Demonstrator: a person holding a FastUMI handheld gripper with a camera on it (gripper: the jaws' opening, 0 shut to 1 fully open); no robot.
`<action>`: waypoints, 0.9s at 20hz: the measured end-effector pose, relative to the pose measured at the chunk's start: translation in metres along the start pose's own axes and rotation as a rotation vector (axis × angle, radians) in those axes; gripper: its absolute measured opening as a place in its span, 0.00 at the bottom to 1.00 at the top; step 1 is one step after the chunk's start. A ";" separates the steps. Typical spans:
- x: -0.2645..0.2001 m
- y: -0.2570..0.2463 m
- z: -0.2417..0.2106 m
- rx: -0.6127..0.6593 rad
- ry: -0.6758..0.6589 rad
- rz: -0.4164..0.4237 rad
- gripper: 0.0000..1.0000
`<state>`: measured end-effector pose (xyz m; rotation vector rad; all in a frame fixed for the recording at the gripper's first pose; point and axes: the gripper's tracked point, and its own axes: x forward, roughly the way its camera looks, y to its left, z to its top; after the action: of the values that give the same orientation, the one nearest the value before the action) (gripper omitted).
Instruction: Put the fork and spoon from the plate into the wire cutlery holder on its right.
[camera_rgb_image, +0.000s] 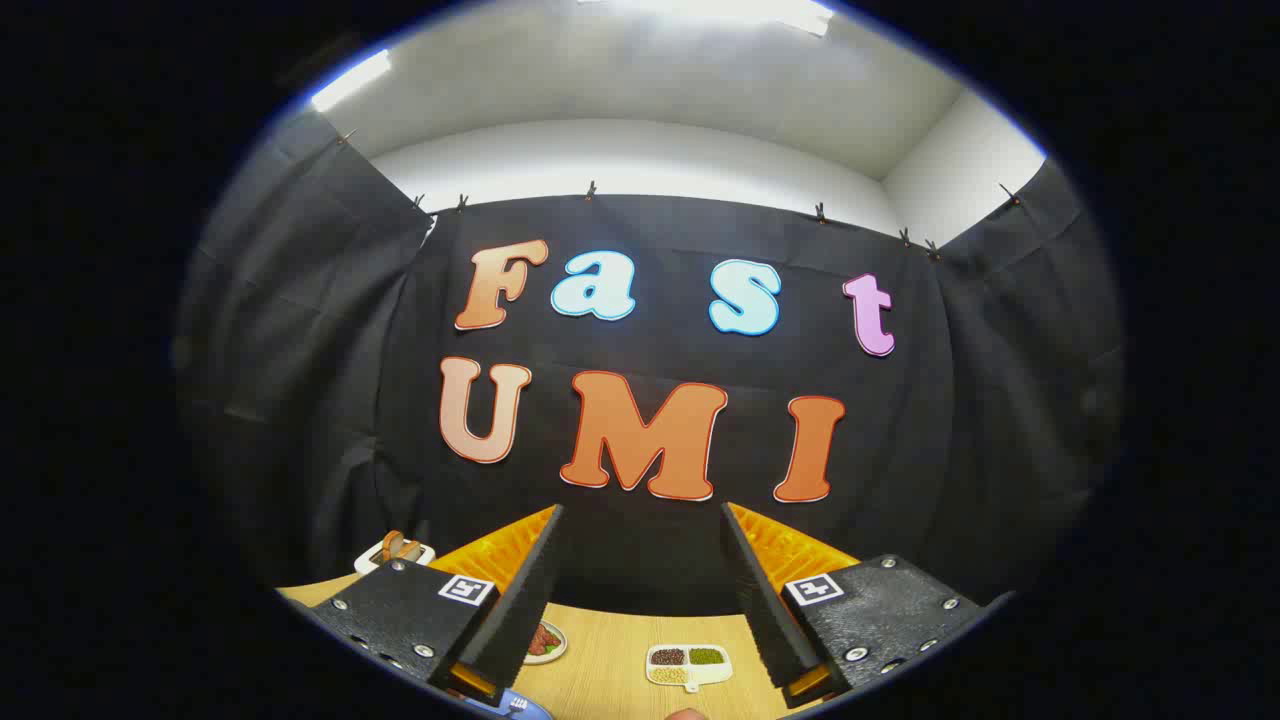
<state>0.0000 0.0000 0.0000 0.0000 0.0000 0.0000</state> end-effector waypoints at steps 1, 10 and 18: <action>0.001 -0.001 0.000 0.007 0.002 0.003 0.90; 0.011 -0.013 -0.010 0.017 0.015 0.012 0.90; 0.007 0.020 -0.049 0.005 0.099 0.078 0.91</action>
<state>0.0074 0.0204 -0.0490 0.0048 0.0985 0.0781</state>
